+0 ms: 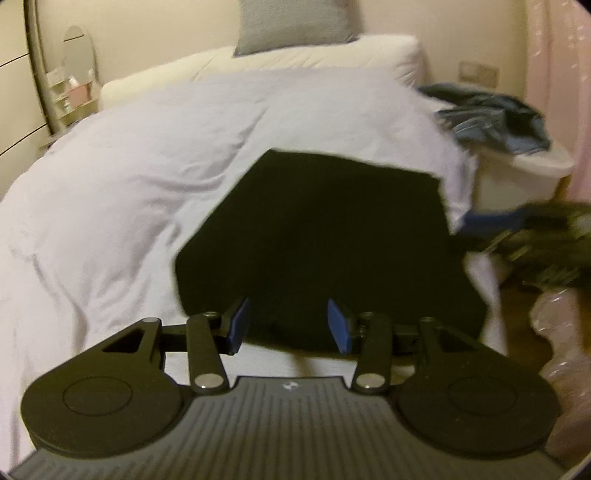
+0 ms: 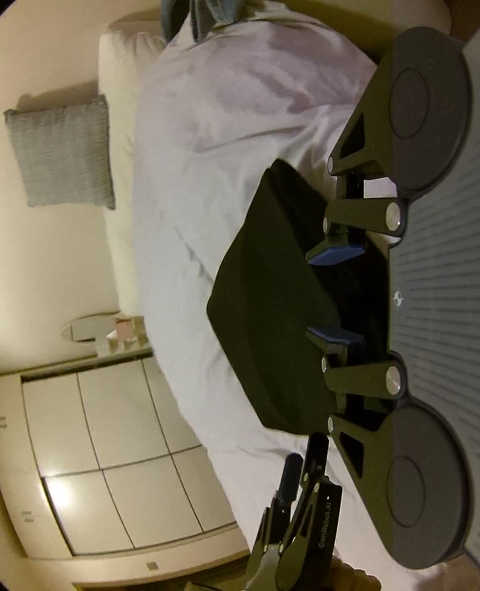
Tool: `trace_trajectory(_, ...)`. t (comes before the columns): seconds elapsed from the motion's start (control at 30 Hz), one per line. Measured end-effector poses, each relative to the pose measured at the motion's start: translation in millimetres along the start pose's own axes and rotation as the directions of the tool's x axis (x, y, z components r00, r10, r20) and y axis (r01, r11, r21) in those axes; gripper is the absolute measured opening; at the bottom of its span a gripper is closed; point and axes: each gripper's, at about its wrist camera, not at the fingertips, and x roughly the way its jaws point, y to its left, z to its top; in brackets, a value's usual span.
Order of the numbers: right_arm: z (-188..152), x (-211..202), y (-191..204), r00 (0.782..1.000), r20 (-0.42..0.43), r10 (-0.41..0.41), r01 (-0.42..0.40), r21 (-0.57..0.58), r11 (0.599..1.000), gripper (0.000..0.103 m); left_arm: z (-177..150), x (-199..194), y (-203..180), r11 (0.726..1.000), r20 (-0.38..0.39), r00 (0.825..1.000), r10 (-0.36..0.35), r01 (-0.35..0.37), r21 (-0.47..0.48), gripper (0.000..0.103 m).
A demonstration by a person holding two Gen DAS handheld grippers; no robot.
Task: Fold clothes
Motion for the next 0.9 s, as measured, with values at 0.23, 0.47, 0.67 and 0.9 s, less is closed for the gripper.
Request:
trace_trajectory(0.23,-16.2,10.8,-4.4,0.996,-0.077,-0.036,0.037,0.009,0.999,0.04,-14.1,20.0,-12.5,1.0,-0.038,0.999,0.001,-0.001,-0.001,0.036)
trace_trajectory(0.47,-31.6,7.8,5.8,0.995,-0.095,-0.009,0.01,0.007,1.0,0.038,-18.8,29.0,-21.3,0.997,-0.086,0.994,0.072,-0.074,-0.011,0.038)
trace_trajectory(0.67,-11.8,-18.1,-3.0,0.993,-0.118,-0.01,0.025,0.132,0.991,0.045,-17.3,-9.5,-22.7,0.975,-0.166,0.977,0.13,-0.157,-0.159,0.039)
trace_trajectory(0.9,-10.7,-71.7,-8.2,0.99,-0.141,0.009,0.034,0.302,0.953,0.056,-24.6,-76.4,-43.1,0.94,-0.235,0.959,0.16,-0.22,-0.26,0.048)
